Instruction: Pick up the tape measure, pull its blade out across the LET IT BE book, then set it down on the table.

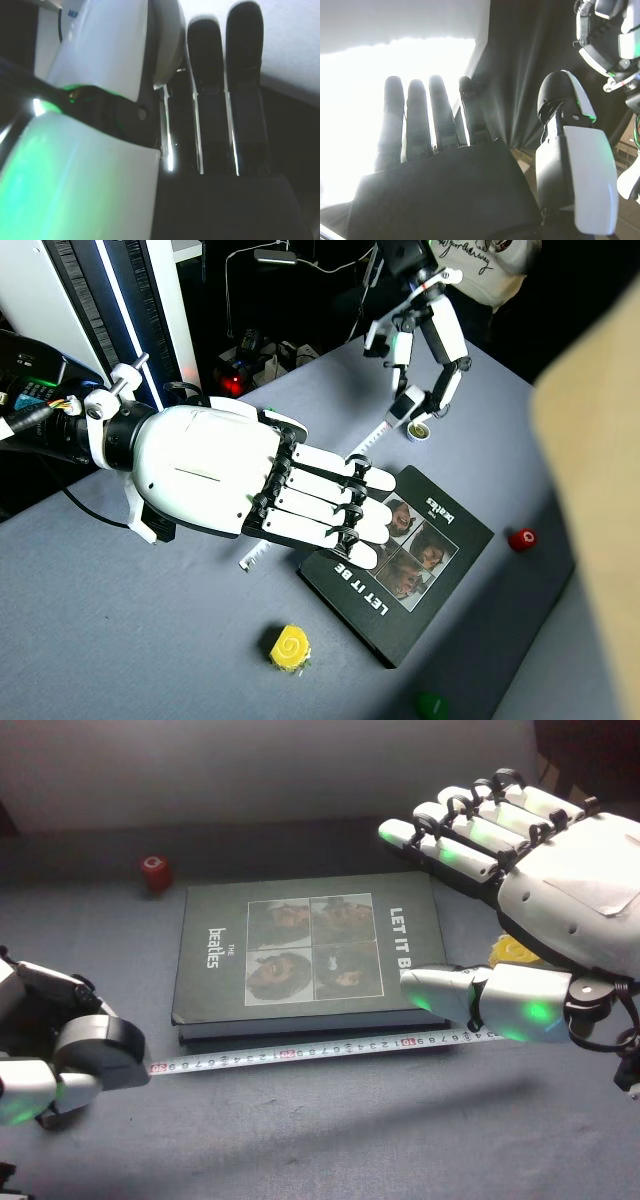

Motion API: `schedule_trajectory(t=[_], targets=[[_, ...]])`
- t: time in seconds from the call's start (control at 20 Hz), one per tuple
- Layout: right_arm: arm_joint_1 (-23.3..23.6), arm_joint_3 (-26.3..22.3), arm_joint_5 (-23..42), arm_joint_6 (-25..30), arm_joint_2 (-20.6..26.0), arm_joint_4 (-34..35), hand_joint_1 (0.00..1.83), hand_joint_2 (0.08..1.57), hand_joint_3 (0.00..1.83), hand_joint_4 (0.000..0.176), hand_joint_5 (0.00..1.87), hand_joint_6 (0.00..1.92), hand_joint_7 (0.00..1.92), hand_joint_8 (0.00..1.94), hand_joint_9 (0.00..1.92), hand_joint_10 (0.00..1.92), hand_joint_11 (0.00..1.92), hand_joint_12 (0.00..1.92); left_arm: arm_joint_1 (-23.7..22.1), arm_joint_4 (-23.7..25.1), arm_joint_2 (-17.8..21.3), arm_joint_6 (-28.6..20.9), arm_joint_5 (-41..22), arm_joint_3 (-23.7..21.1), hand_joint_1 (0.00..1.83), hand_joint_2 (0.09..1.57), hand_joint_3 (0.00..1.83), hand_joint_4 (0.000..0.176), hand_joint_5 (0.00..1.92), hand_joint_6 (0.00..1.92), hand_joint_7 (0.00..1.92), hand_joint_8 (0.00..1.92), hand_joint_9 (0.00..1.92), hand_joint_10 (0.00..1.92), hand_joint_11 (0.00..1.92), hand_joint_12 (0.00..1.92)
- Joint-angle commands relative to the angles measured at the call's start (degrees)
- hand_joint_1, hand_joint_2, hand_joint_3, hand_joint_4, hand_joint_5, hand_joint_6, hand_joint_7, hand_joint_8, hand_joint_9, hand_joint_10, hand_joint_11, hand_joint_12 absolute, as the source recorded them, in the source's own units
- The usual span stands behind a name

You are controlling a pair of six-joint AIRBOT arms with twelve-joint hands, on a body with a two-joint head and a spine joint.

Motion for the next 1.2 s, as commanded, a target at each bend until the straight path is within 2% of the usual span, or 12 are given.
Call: schedule_trajectory(t=[0.0, 0.25, 0.3, 0.35, 0.65, 1.05, 1.1, 1.15], targets=[[0.2, -0.1, 6.0, 0.4, 0.1, -2.4, 0.0, 1.17, 0.0, 0.078, 0.02, 0.0, 0.06, 0.0, 0.04, 0.0, 0.0, 0.39, -0.2, 1.7, -0.6, -0.8, -6.5, 0.6, 1.25, 1.1, 0.0, 0.0, 0.99, 0.84, 1.06, 1.02, 1.01, 0.81, 0.87, 1.08], [0.0, -0.1, 6.1, 0.4, 0.1, -2.6, 0.0, 1.17, 0.0, 0.078, 0.03, 0.0, 0.07, 0.0, 0.05, 0.01, 0.0, 0.45, 0.8, 2.6, -4.2, -1.4, -7.4, 3.9, 1.25, 1.1, 0.0, 0.0, 1.02, 0.76, 1.04, 1.06, 1.02, 0.78, 0.88, 1.08], [0.0, -0.1, 6.1, 0.5, 0.1, -2.7, 0.0, 1.17, 0.0, 0.078, 0.03, 0.0, 0.07, 0.0, 0.05, 0.0, 0.0, 0.41, 1.2, 2.6, -5.1, -1.6, -7.9, 4.7, 1.35, 1.11, 0.0, 0.0, 0.98, 0.77, 1.01, 1.01, 0.93, 1.18, 0.88, 1.07], [-0.1, -0.1, 6.1, 0.5, 0.1, -2.8, 0.0, 1.17, 0.0, 0.078, 0.03, 0.0, 0.07, 0.0, 0.05, 0.0, 0.0, 0.37, 1.5, 2.6, -5.8, -1.6, -8.3, 5.3, 1.37, 1.11, 0.0, 0.0, 0.96, 0.79, 1.0, 1.01, 0.9, 1.27, 0.88, 1.08], [-0.2, -0.1, 6.1, 0.6, 0.1, -3.1, 0.0, 1.17, 0.0, 0.079, 0.03, 0.0, 0.08, 0.0, 0.05, 0.0, 0.0, 0.45, 2.2, 3.1, -7.8, -2.1, -9.2, 8.0, 1.38, 1.12, 0.0, 0.0, 0.95, 0.81, 0.99, 1.02, 0.89, 1.3, 0.87, 1.09], [-0.2, -0.1, 6.2, 0.7, 0.1, -3.1, 0.0, 1.18, 0.0, 0.078, 0.04, 0.0, 0.1, 0.0, 0.08, 0.01, 0.0, 0.48, 2.3, 3.0, -9.3, 1.3, -9.8, 7.7, 1.37, 1.13, 0.0, 0.0, 0.91, 0.87, 0.98, 1.04, 0.86, 1.33, 0.83, 1.11], [-0.2, -0.1, 6.2, 0.7, 0.1, -3.1, 0.0, 1.18, 0.0, 0.078, 0.04, 0.0, 0.1, 0.0, 0.08, 0.01, 0.0, 0.48, 2.3, 3.0, -9.4, 1.6, -9.7, 7.7, 1.38, 1.12, 0.0, 0.0, 0.91, 0.85, 1.02, 1.0, 0.9, 1.29, 0.83, 1.11], [-0.2, -0.1, 6.2, 0.7, 0.1, -3.1, 0.0, 1.18, 0.0, 0.079, 0.04, 0.0, 0.1, 0.0, 0.08, 0.01, 0.0, 0.48, 2.3, 3.1, -9.4, 2.0, -9.7, 7.6, 1.37, 1.14, 0.0, 0.0, 0.85, 0.97, 0.98, 1.04, 0.86, 1.3, 0.8, 1.09]])
